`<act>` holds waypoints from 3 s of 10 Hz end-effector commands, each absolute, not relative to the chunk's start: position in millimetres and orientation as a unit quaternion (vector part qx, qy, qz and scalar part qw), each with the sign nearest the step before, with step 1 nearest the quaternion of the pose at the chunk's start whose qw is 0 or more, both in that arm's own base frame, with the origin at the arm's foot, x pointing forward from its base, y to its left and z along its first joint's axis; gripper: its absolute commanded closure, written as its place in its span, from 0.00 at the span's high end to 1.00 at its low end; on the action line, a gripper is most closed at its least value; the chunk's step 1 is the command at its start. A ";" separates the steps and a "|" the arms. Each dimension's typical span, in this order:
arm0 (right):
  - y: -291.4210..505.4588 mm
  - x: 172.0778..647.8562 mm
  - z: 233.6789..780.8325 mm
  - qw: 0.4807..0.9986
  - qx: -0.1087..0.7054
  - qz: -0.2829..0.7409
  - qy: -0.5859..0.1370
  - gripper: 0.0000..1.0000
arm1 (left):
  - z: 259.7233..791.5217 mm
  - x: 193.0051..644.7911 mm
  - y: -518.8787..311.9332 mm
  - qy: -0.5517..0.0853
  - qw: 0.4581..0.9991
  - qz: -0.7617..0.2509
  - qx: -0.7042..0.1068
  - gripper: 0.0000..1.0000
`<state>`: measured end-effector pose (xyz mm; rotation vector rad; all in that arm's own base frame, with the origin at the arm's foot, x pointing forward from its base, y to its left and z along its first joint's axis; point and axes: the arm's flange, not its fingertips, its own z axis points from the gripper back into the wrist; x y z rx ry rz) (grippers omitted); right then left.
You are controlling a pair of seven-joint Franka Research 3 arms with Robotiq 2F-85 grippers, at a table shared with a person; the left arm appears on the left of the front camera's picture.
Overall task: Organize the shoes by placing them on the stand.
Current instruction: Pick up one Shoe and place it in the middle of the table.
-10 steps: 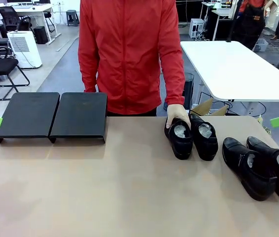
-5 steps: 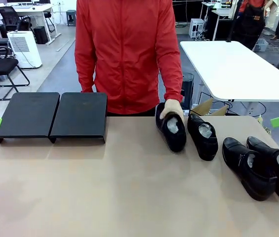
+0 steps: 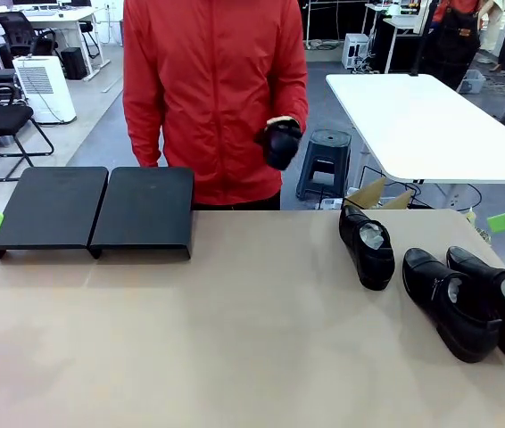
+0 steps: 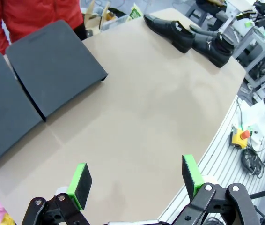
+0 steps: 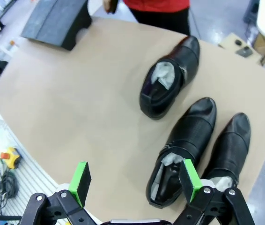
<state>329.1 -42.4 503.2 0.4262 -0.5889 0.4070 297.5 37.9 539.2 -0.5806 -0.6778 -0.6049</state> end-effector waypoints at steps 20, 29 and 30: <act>10.3 361.9 421.3 0.991 -0.024 0.092 -0.094 0.50 | 540.2 298.7 38.3 -0.327 0.852 -0.295 -0.282 1.00; 1.3 380.4 377.6 0.998 -0.006 0.046 -0.044 0.50 | 540.2 298.7 38.3 -0.327 0.852 -0.295 -0.282 1.00; 0.4 382.6 374.8 0.998 -0.008 0.044 -0.041 0.50 | 540.2 298.7 38.3 -0.327 0.852 -0.295 -0.282 1.00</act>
